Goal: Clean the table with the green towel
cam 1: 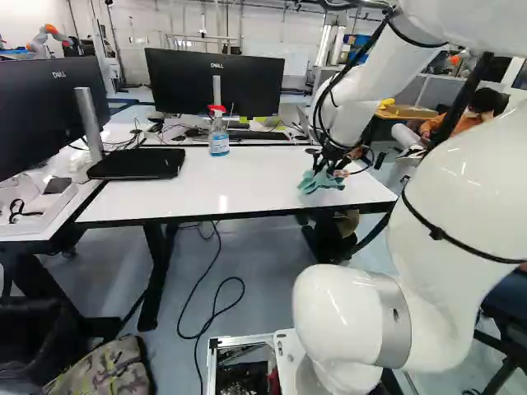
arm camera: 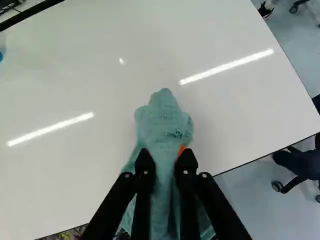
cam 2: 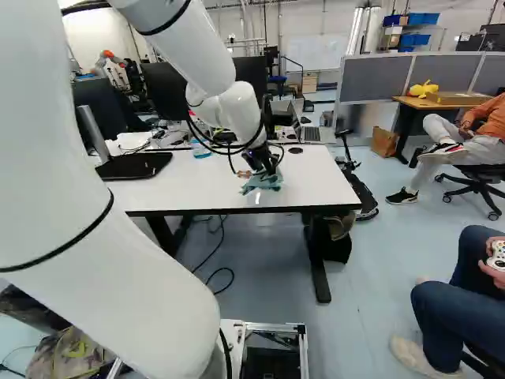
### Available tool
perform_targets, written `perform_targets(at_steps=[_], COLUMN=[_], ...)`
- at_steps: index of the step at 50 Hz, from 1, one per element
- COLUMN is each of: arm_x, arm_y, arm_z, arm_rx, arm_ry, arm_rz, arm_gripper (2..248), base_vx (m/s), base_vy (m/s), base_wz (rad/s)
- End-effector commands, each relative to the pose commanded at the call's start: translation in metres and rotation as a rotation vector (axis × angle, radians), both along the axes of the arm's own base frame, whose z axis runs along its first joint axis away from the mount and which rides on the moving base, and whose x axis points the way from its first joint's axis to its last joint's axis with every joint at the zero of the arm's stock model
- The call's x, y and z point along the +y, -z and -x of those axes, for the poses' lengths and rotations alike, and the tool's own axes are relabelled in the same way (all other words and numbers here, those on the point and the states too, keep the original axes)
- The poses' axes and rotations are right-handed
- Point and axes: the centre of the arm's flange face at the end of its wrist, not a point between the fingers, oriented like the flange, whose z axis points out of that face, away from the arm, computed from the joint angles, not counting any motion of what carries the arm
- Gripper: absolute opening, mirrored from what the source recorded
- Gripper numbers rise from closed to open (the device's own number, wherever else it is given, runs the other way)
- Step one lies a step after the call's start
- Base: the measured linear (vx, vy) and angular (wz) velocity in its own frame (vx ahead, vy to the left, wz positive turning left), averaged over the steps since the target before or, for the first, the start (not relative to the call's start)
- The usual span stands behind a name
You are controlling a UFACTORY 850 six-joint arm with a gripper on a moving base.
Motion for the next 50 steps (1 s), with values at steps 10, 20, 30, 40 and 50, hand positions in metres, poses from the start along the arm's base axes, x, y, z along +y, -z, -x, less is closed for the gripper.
perform_targets(at_steps=[10,20,30,40,50], arm_x=[0.001,0.002,0.002,0.001,0.003], arm_y=[-0.012,-0.024,-0.029,-0.029,-0.029], arm_z=[-0.013,-0.027,-0.046,-0.066,-0.086], arm_rx=[0.004,-0.012,-0.021,-0.024,-0.027], arm_ry=[-0.012,-0.022,-0.031,-0.04,-0.053], arm_rz=[-0.002,0.002,0.004,0.005,0.006], arm_gripper=[57,57,57,57,57], base_vx=[0.0,0.0,0.0,0.0,0.0], base_vy=[0.0,0.0,0.0,0.0,0.0], base_wz=[0.0,0.0,0.0,0.0,0.0])
